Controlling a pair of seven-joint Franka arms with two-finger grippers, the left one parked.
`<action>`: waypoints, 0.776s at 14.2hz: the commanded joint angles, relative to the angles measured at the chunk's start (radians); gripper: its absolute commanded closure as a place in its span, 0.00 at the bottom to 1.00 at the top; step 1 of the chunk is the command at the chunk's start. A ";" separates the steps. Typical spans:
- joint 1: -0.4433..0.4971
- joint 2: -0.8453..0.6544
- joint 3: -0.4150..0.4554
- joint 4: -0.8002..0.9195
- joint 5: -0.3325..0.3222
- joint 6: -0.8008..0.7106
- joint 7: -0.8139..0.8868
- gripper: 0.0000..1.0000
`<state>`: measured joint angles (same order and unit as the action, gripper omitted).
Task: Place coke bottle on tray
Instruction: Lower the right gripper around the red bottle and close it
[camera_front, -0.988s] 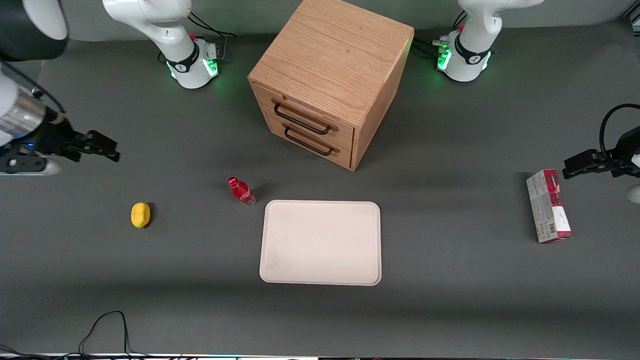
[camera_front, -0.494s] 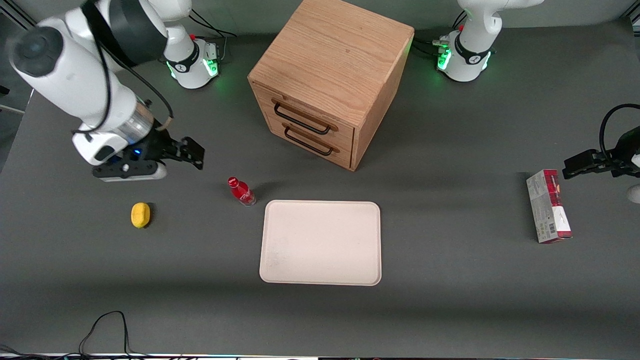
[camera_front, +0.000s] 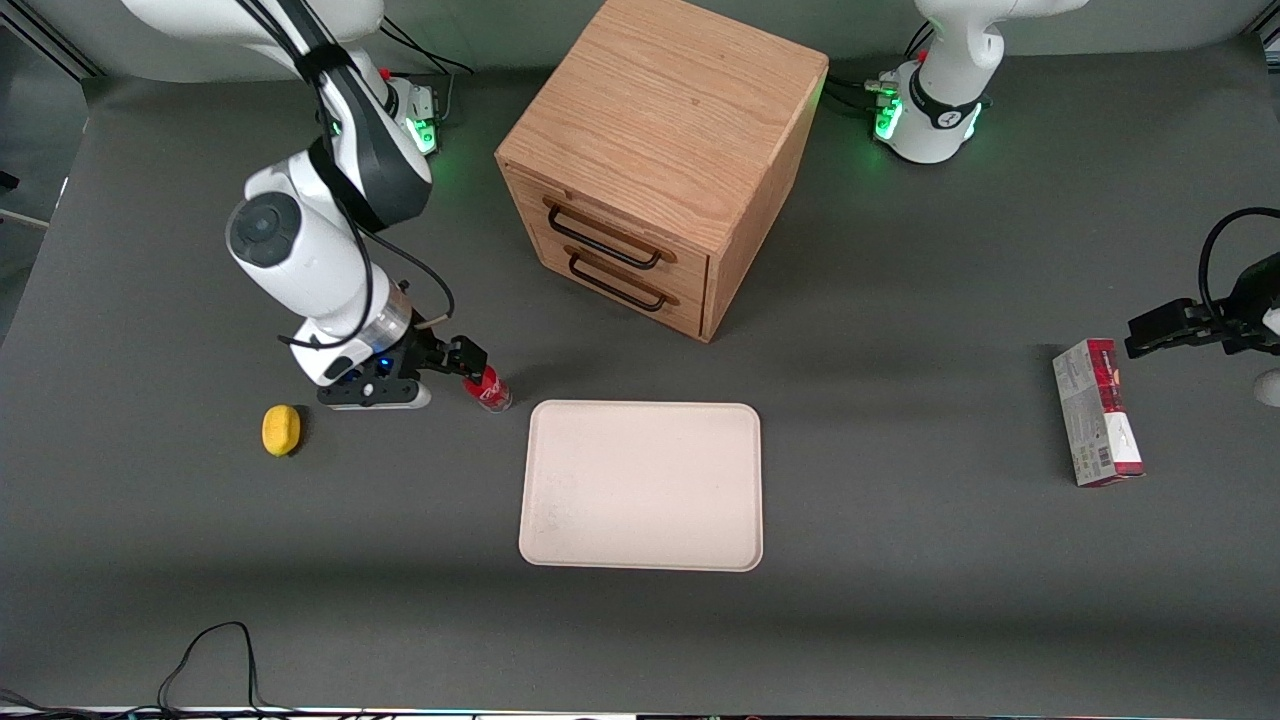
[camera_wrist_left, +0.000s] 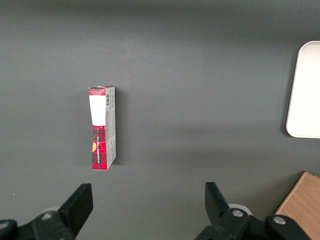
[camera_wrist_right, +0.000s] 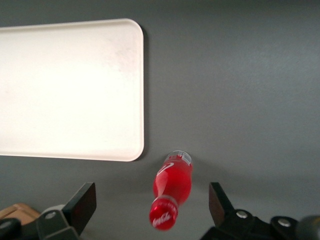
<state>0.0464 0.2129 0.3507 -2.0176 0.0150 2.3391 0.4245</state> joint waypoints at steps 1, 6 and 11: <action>0.017 0.025 0.004 -0.059 -0.082 0.084 0.057 0.00; 0.032 0.059 0.011 -0.078 -0.109 0.109 0.094 0.00; 0.033 0.057 0.016 -0.082 -0.112 0.082 0.091 0.67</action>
<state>0.0737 0.2745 0.3649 -2.0955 -0.0767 2.4311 0.4825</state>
